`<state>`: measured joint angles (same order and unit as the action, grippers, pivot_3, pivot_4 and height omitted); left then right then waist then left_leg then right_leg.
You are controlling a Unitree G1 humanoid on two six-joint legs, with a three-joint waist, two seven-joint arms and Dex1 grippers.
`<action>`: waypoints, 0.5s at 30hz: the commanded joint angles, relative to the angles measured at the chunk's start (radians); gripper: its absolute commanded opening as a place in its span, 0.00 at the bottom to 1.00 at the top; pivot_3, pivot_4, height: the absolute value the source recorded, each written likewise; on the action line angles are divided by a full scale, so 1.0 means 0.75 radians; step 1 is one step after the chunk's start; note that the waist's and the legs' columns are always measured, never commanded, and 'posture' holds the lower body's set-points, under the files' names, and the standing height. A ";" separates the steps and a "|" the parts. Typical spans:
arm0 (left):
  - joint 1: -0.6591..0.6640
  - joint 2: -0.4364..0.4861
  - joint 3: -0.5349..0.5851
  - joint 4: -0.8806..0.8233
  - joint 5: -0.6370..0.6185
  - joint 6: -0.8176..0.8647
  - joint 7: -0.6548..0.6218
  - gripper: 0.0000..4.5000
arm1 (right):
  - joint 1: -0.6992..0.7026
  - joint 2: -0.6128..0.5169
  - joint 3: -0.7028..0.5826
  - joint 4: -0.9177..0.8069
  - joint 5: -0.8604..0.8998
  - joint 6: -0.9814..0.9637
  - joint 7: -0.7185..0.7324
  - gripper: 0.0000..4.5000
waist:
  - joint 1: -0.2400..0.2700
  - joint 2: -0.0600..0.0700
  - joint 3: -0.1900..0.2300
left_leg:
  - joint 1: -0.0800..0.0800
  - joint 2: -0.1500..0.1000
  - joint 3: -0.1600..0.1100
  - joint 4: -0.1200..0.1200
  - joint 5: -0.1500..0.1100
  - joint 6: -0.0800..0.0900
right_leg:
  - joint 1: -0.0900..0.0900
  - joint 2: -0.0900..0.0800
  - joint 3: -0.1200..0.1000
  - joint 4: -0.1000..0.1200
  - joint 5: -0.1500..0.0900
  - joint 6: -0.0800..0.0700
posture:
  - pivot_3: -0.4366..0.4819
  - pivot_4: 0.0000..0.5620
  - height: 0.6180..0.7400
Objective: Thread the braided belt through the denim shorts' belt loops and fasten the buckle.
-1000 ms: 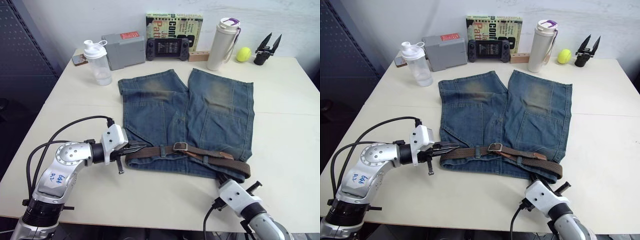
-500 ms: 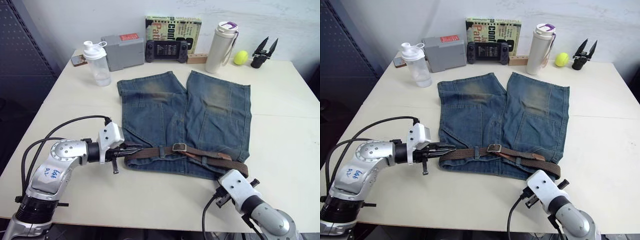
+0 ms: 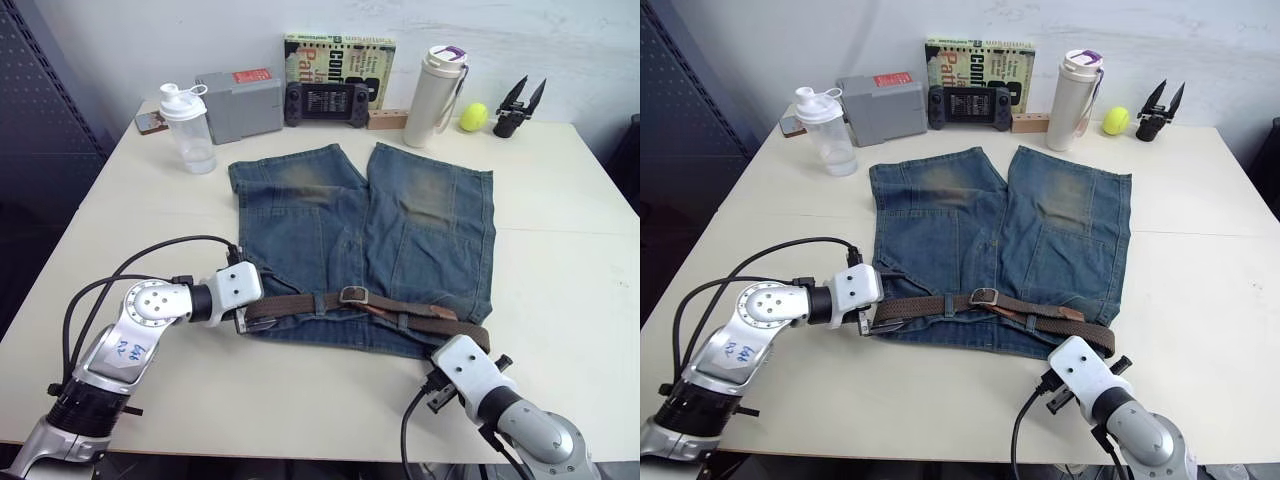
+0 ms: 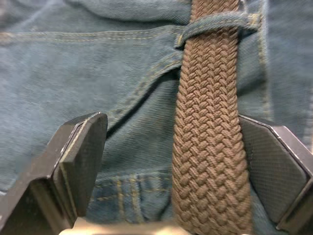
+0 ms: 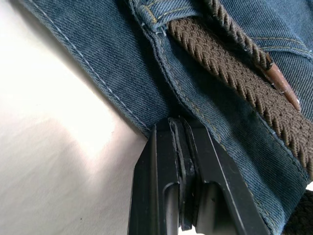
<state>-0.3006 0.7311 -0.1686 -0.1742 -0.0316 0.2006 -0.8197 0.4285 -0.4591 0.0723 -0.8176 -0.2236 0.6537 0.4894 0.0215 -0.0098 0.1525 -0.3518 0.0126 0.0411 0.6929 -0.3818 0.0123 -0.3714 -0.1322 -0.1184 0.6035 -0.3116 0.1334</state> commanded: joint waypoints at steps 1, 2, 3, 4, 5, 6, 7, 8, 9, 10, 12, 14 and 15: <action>-0.010 -0.005 -0.018 0.020 0.116 -0.093 0.073 1.00 | 0.048 -0.016 0.080 0.084 0.030 0.080 0.029 0.00 | 0.001 -0.001 -0.001 | 0.000 0.000 0.000 0.000 0.000 0.000 | 0.000 0.000 0.000 0.000 0.000 0.000 | 0.48 0.27 0.92; -0.005 -0.005 -0.016 0.017 0.131 -0.104 0.080 1.00 | 0.048 -0.014 0.079 0.084 0.031 0.085 0.027 0.00 | 0.001 -0.001 -0.001 | 0.000 0.000 0.000 0.000 0.000 0.000 | 0.000 0.000 0.000 0.000 0.000 0.000 | 0.48 0.27 0.92; -0.002 0.000 -0.017 0.015 0.155 -0.124 0.089 1.00 | 0.048 -0.014 0.078 0.084 0.033 0.089 0.026 0.00 | 0.001 0.000 -0.002 | 0.000 0.000 0.000 0.000 0.000 0.000 | 0.000 0.000 0.000 0.000 0.000 0.000 | 0.48 0.27 0.92; 0.006 0.011 -0.021 0.008 0.180 -0.141 0.091 1.00 | 0.049 -0.016 0.078 0.083 0.035 0.091 0.028 0.00 | 0.001 0.000 -0.002 | 0.000 0.000 0.000 0.000 0.000 0.000 | 0.000 0.000 0.000 0.000 0.000 0.000 | 0.48 0.27 0.92; 0.017 0.023 -0.027 -0.006 0.196 -0.164 0.084 1.00 | 0.048 -0.017 0.077 0.085 0.035 0.092 0.029 0.00 | 0.001 0.000 -0.002 | 0.000 0.000 0.000 0.000 0.000 0.000 | 0.000 0.000 0.000 0.000 0.000 0.000 | 0.48 0.27 0.92; 0.024 0.030 -0.028 -0.017 0.217 -0.180 0.090 1.00 | 0.047 -0.018 0.076 0.087 0.036 0.094 0.029 0.00 | 0.001 0.000 -0.002 | 0.000 0.000 0.000 0.000 0.000 0.000 | 0.000 0.000 0.000 0.000 0.000 0.000 | 0.48 0.27 0.92; 0.029 0.037 -0.033 -0.028 0.233 -0.192 0.085 1.00 | 0.048 -0.018 0.076 0.086 0.038 0.098 0.031 0.00 | 0.000 0.000 -0.002 | 0.000 0.001 0.000 0.000 0.000 0.000 | 0.000 0.000 0.000 0.000 0.000 0.000 | 0.48 0.27 0.92; 0.040 0.052 -0.043 -0.049 0.237 -0.208 0.057 1.00 | 0.046 -0.019 0.077 0.087 0.042 0.099 0.034 0.00 | 0.000 0.000 -0.002 | 0.000 0.001 0.000 0.000 0.000 0.000 | 0.000 0.000 0.000 0.000 0.000 0.000 | 0.48 0.27 0.92; 0.046 0.055 -0.044 -0.065 0.250 -0.211 0.056 1.00 | 0.045 -0.016 0.076 0.087 0.045 0.102 0.032 0.00 | -0.001 0.000 -0.003 | 0.000 0.001 0.000 0.000 0.000 0.000 | 0.000 0.000 0.000 0.000 0.000 0.000 | 0.48 0.27 0.92; 0.053 0.057 -0.045 -0.083 0.248 -0.209 0.050 1.00 | 0.043 -0.017 0.078 0.087 0.047 0.105 0.032 0.00 | -0.001 0.001 -0.003 | 0.000 0.001 0.000 0.000 0.000 0.000 | 0.000 0.000 0.000 0.000 0.000 0.000 | 0.48 0.27 0.92; 0.069 0.062 -0.042 -0.122 0.239 -0.195 0.035 1.00 | 0.039 -0.013 0.080 0.089 0.052 0.106 0.028 0.00 | -0.001 0.001 -0.004 | 0.001 0.001 0.000 0.000 0.000 0.000 | 0.000 0.000 0.000 0.000 0.000 0.000 | 0.48 0.27 0.92; 0.082 0.061 -0.037 -0.155 0.228 -0.170 0.028 1.00 | 0.034 -0.014 0.085 0.092 0.052 0.108 0.027 0.00 | -0.001 0.001 -0.005 | 0.001 0.001 0.000 0.000 0.000 0.000 | 0.000 0.000 0.000 0.001 0.000 0.000 | 0.48 0.27 0.92; 0.085 0.055 -0.030 -0.165 0.230 -0.160 0.038 1.00 | 0.033 -0.014 0.086 0.092 0.053 0.109 0.027 0.00 | -0.001 0.001 -0.005 | 0.001 0.001 0.000 0.000 0.000 0.000 | 0.000 0.000 0.000 0.001 0.000 0.000 | 0.48 0.27 0.92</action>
<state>-0.2628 0.7655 -0.1915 -0.2430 0.1321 0.0504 -0.7761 0.4244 -0.4604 0.0751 -0.8187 -0.2102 0.6688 0.4862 0.0208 -0.0092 0.1488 -0.3513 0.0139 0.0410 0.6927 -0.3820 0.0120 -0.3714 -0.1321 -0.1184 0.6039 -0.3117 0.1333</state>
